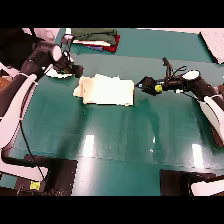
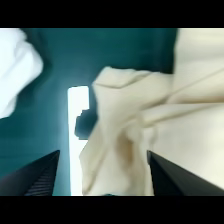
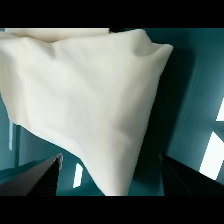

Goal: Fold the shirts.

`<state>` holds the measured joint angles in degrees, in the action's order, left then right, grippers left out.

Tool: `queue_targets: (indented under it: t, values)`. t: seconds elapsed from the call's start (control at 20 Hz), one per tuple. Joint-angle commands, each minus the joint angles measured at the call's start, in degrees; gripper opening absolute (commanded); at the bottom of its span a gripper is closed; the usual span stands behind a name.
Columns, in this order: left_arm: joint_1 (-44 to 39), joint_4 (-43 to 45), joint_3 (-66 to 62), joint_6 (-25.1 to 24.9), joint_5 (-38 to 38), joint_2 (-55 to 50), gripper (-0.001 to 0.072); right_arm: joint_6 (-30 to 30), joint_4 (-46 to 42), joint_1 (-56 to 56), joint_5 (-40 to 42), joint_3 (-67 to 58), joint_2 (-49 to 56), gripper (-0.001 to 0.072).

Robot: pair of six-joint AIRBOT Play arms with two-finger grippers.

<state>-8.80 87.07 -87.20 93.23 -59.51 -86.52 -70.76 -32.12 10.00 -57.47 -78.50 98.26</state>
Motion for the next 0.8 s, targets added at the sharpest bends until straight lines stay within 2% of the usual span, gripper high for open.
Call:
queue_targets:
  t: [0.0,0.1,0.25,0.55,0.6,0.7,0.75]
  values:
    - [0.5,-22.5,0.0,-8.2,1.6,5.3,0.0648,0.2,-0.5,0.9,-1.7,-5.4,6.4,0.0707]
    - [0.5,-28.0,-0.1,-10.9,0.9,8.7,0.0648,-0.8,-0.5,1.9,-2.9,-10.2,10.5,0.0708]
    - [0.5,-33.2,0.0,-12.1,0.4,13.8,0.0648,-3.0,-0.9,4.5,-4.0,-17.3,16.3,0.0707]
    - [0.5,-33.5,-0.3,-12.7,2.1,19.9,0.0648,-10.2,-2.7,12.6,-3.1,-32.8,26.4,0.0690]
    - [0.5,-33.5,-0.4,-12.7,2.1,20.3,0.0648,-10.9,-2.3,13.8,-3.5,-35.8,28.1,0.0545]
    - [0.5,-33.5,-0.5,-12.7,2.0,20.4,0.0648,-10.4,-1.7,14.6,-3.8,-40.1,29.0,0.0059]
    - [0.5,-33.4,-0.5,-12.7,1.8,20.4,0.0648,-9.8,-1.2,14.4,-3.7,-40.8,27.9,0.0018]
